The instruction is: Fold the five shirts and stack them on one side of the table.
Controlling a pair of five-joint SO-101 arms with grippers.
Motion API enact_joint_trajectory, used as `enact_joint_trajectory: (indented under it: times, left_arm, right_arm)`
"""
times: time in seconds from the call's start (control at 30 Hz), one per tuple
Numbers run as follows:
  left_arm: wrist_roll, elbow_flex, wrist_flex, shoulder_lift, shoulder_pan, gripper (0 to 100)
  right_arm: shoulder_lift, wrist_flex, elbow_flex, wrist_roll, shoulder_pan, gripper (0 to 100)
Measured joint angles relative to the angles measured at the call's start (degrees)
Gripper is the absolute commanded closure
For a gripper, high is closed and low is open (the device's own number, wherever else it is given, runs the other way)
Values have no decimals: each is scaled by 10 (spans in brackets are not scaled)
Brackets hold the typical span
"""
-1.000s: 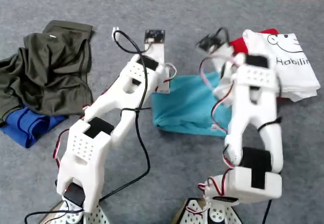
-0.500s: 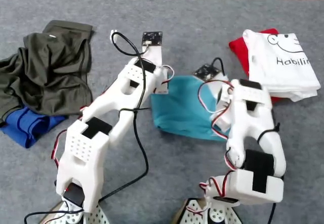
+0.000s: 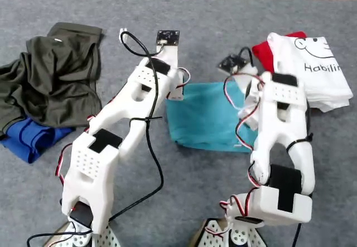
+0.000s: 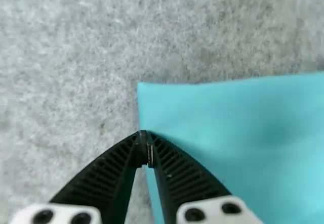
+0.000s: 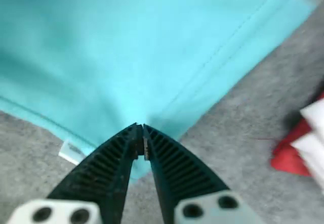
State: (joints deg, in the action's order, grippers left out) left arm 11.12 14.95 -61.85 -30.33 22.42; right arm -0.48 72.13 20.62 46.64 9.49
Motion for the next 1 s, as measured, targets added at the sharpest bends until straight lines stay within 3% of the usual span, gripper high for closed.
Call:
enact_joint_trajectory:
  times: [0.17, 0.33, 0.43, 0.57, 0.7, 1.0]
  left_arm:
    - [-19, -11, -42, 76, -10, 981]
    - [-34, -121, -36, 197, 4, 981]
    - [-34, -236, 4, 281, 29, 981]
    - [-28, -412, 113, 363, 51, 981]
    - [-5, -520, 195, 374, 50, 981]
    - [-8, -530, 194, 314, 82, 981]
  right_arm:
    - [0, 58, -107, -9, -4, 994]
    - [58, 64, -197, -24, -36, 994]
    - [128, 62, -252, -44, -60, 994]
    - [241, 49, -333, -64, -67, 994]
    - [346, 48, -410, -68, -61, 994]
    - [448, 48, -524, -68, -29, 994]
